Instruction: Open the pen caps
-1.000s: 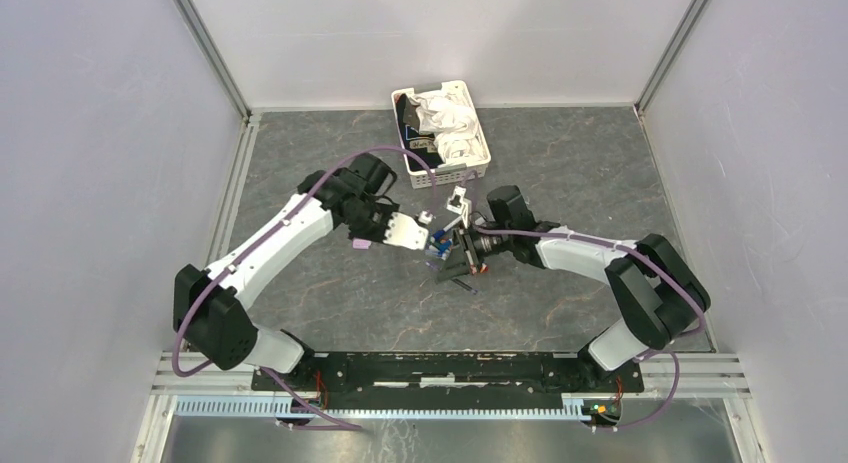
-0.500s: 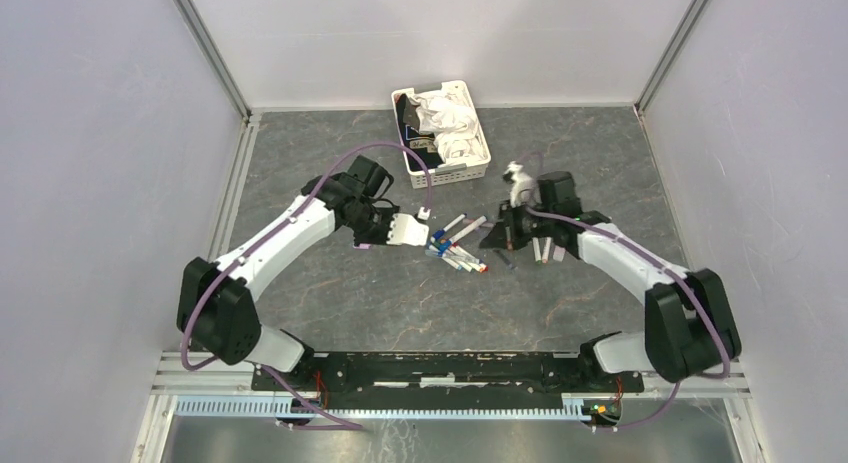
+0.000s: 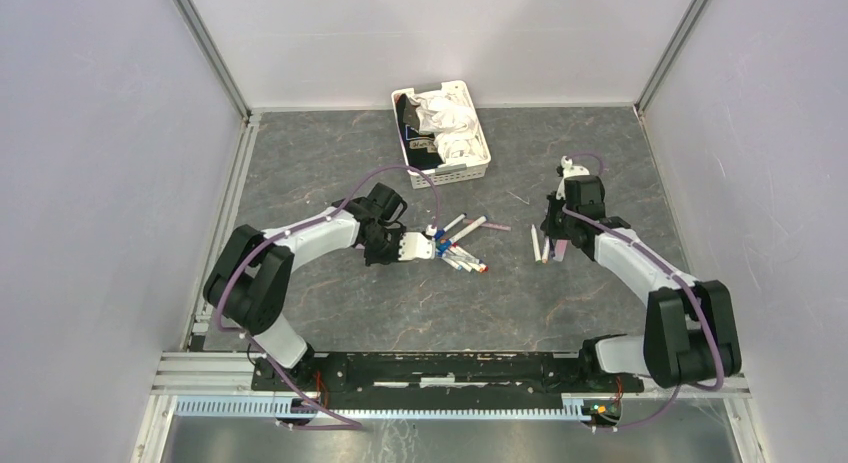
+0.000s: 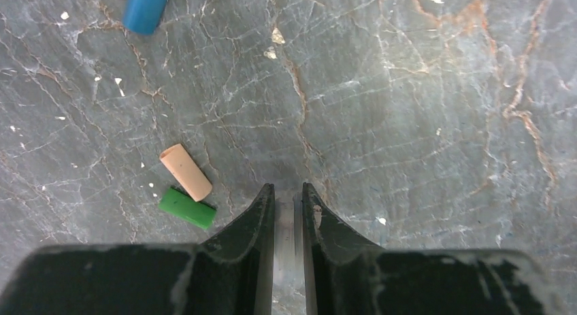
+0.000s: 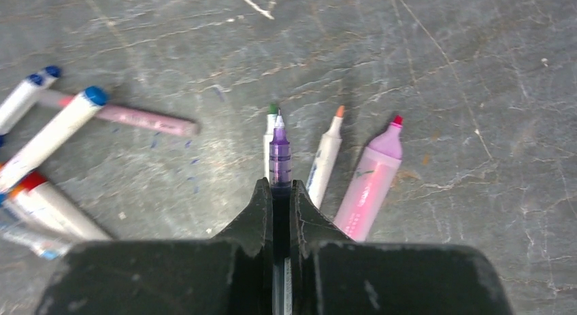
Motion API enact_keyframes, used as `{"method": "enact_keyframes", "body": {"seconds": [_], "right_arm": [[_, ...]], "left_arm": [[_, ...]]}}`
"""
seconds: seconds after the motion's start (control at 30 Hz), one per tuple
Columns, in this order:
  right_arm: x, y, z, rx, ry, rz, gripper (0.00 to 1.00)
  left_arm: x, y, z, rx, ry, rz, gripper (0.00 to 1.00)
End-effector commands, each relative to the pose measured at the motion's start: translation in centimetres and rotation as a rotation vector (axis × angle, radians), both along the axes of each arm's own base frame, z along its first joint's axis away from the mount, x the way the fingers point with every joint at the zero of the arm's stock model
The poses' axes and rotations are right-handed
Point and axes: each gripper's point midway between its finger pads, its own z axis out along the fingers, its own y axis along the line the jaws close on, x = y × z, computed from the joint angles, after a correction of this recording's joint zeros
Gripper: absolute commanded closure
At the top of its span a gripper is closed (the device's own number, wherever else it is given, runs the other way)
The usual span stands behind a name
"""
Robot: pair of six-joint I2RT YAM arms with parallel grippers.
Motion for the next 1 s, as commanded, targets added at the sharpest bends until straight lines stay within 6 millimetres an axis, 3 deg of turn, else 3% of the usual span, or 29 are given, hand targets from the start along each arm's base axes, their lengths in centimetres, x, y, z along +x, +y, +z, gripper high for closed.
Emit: {"method": "enact_keyframes", "body": {"seconds": [0.0,0.1,0.17,0.33,0.63,0.97], "right_arm": [[1.9,-2.4,-1.2,-0.089,-0.029,-0.13,1.0],[1.7,-3.5,-2.3,-0.13,-0.016,-0.172,1.0],[1.7,-3.7,-2.8,-0.141,-0.009,-0.18,1.0],[1.7,-3.9,-3.8,-0.155,0.011,-0.19,1.0],[1.6,-4.3,-4.6,-0.171,0.034,-0.218,1.0],[1.2,-3.6,-4.5,-0.15,0.033,-0.193,0.82]], "left_arm": [[1.7,-0.7,-0.2,-0.008,-0.03,0.072,0.76],[1.3,-0.3,-0.3,0.005,-0.025,0.082,0.66],[1.1,-0.5,0.2,-0.01,-0.026,0.088,0.54],[1.2,-1.9,3.6,-0.082,0.001,0.12,0.31],[3.9,-3.7,11.9,-0.218,-0.084,0.203,0.26],[6.0,-3.6,18.9,-0.292,-0.121,0.315,0.22]]}}
